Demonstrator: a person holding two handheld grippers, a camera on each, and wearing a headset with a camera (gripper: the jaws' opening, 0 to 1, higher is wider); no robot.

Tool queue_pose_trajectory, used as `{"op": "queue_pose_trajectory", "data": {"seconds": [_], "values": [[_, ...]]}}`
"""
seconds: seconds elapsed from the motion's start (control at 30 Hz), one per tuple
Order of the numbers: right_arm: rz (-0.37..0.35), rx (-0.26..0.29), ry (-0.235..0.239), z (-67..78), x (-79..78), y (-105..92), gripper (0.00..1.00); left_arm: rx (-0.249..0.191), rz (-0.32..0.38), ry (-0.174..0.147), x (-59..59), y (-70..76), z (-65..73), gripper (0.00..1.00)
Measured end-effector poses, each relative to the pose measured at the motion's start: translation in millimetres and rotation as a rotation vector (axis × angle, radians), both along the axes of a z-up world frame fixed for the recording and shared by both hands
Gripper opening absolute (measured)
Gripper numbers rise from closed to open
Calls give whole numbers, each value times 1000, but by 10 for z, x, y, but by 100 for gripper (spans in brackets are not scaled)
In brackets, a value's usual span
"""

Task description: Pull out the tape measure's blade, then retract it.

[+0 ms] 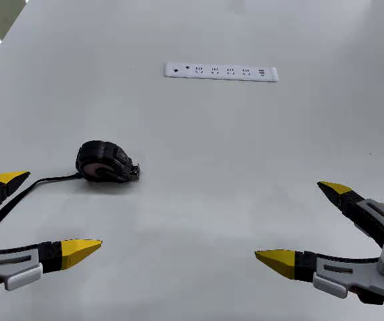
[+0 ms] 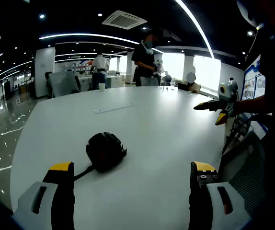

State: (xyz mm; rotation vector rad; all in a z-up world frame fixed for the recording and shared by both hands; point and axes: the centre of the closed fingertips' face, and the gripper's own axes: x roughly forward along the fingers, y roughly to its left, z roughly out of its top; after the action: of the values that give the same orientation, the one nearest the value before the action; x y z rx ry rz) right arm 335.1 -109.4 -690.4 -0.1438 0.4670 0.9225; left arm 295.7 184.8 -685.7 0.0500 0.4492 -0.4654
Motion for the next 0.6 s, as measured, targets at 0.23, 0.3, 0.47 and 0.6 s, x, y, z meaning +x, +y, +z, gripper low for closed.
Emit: {"op": "queue_pose_trajectory", "data": {"seconds": [0.23, 0.3, 0.47, 0.6], "values": [[6, 0, 9, -11, -17, 23, 99, -7, 0, 2, 6, 3, 0, 99], [4, 8, -1, 10, -14, 28, 99, -6, -1, 1, 1, 4, 2, 99], [0, 9, -13, 34, -7, 17, 99, -7, 2, 0, 11, 23, -2, 99], [-3, 3, -12, 24, 5, -2, 99, -5, 1, 0, 12, 23, -9, 99]]}}
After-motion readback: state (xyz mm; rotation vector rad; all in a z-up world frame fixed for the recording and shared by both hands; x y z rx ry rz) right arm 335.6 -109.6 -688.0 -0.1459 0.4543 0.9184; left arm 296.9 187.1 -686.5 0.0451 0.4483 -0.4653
